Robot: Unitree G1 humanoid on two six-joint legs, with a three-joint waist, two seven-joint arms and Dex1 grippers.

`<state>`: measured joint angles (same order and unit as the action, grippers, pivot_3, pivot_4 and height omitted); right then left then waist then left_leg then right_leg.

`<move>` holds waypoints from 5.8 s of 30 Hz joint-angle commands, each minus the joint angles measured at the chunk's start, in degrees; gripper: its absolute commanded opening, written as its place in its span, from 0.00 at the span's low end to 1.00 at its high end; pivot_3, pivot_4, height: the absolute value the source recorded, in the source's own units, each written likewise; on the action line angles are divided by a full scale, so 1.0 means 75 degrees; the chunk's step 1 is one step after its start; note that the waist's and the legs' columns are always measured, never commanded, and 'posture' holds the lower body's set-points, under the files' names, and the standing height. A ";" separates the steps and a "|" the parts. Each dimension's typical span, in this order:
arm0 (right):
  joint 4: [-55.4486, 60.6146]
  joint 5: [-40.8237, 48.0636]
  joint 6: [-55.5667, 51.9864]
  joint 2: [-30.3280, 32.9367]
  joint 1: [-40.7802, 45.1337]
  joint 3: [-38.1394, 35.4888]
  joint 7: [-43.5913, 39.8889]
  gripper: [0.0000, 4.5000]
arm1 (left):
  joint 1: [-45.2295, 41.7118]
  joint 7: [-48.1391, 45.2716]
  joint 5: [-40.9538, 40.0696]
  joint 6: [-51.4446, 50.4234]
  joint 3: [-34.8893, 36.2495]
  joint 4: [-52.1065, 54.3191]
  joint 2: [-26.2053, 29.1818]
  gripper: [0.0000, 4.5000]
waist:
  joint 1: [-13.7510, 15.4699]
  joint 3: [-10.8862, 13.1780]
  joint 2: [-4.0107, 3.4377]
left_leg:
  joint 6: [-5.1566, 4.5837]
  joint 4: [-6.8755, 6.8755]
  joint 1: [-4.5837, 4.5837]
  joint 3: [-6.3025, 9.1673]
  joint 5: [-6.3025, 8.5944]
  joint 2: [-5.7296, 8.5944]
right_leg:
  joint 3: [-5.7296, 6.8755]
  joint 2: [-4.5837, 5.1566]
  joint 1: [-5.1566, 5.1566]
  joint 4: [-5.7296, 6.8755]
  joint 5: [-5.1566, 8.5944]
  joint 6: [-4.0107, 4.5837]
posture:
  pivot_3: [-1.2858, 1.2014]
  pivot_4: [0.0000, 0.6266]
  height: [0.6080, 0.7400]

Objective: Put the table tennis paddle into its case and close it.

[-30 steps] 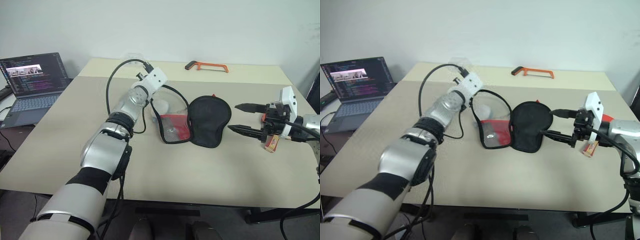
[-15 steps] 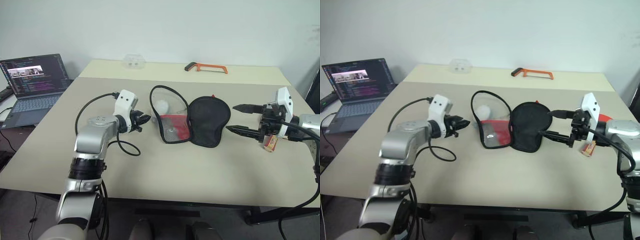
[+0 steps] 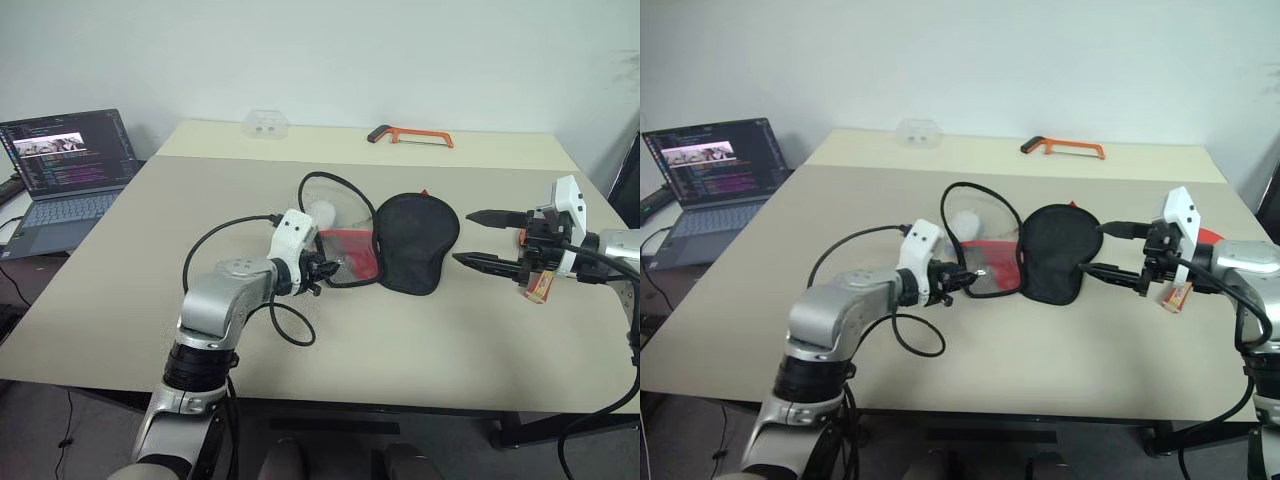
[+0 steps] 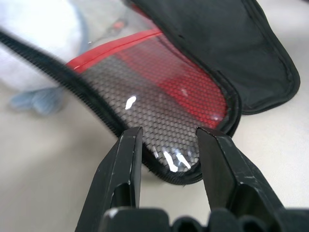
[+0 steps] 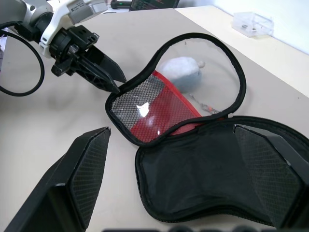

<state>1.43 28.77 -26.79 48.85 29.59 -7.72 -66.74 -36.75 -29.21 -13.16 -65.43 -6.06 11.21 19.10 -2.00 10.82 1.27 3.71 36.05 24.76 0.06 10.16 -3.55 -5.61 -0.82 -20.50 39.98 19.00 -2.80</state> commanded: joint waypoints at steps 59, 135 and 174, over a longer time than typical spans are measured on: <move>0.0394 -0.0012 -0.0272 -0.0108 0.0121 0.0204 0.0272 1.00 | -0.1195 0.1884 -0.0341 0.1769 0.1162 -0.3478 -0.2014 0.08 | 0.0018 0.0003 0.0005 | 0.0001 -0.0011 0.0010 0.0001 0.0001 0.0007 | 0.0002 0.0002 -0.0005 -0.0021 0.0001 -0.0002 | 0.52 0.24 1.00; 0.0656 0.0043 -0.0522 0.0095 -0.0045 0.0222 0.0345 1.00 | -0.0742 0.5503 0.0604 0.3360 0.0537 -0.2549 -0.4657 0.01 | 0.0031 0.0005 0.0008 | 0.0002 -0.0033 0.0020 -0.0002 0.0001 0.0012 | -0.0002 0.0007 0.0000 -0.0070 -0.0004 -0.0006 | 0.52 0.24 1.00; 0.1116 0.0048 -0.0773 0.0222 -0.0374 0.0102 0.0479 1.00 | -0.1191 0.5894 -0.1672 0.2942 -0.0522 -0.3205 -0.4917 0.01 | 0.0040 0.0005 0.0008 | 0.0002 -0.0034 0.0019 -0.0001 0.0001 0.0017 | -0.0001 0.0008 0.0002 -0.0074 -0.0004 -0.0008 | 0.52 0.24 1.00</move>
<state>8.76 28.33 -33.04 50.44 26.18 -5.64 -63.47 -43.84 15.15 -24.83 -42.72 -9.62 -16.00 -7.44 -1.71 10.86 1.33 3.73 35.79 24.91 0.05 10.16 -3.42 -5.62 -0.76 -20.49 39.42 18.98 -2.86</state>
